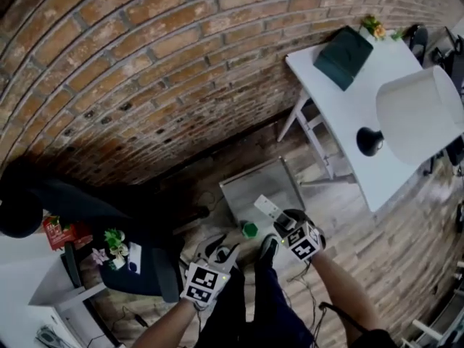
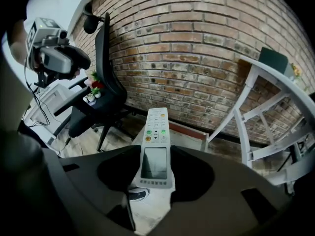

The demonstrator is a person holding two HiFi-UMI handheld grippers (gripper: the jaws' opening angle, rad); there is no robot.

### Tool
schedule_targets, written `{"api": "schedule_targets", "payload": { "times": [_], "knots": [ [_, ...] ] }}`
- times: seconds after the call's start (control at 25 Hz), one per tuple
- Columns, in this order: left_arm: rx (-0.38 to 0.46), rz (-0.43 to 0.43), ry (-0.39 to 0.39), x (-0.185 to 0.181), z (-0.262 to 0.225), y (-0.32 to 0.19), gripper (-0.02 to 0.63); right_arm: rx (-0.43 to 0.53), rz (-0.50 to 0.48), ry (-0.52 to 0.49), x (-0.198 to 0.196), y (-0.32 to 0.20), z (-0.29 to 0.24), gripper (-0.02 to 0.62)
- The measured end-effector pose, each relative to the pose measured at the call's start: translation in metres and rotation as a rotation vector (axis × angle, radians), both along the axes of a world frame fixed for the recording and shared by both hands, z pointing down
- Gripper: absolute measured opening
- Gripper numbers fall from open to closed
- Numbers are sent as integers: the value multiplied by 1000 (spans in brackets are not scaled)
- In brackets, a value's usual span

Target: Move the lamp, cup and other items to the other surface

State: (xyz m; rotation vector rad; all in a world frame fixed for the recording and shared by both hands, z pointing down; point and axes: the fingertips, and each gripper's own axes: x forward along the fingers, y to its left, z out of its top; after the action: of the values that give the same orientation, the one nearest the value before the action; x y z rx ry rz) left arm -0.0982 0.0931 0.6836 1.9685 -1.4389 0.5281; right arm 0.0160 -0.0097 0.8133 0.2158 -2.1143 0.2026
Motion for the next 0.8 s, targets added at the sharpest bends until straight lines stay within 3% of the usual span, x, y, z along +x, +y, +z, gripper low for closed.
{"api": "schedule_targets", "payload": {
  "times": [0.4,0.8],
  "knots": [
    [40,42,-23,14,-68,-16,163,96,113,-58,53,-39,-110,196],
    [88,80,-28,43,-112,-49,163,212,252,-72,154,-118,-195,196]
  ]
}}
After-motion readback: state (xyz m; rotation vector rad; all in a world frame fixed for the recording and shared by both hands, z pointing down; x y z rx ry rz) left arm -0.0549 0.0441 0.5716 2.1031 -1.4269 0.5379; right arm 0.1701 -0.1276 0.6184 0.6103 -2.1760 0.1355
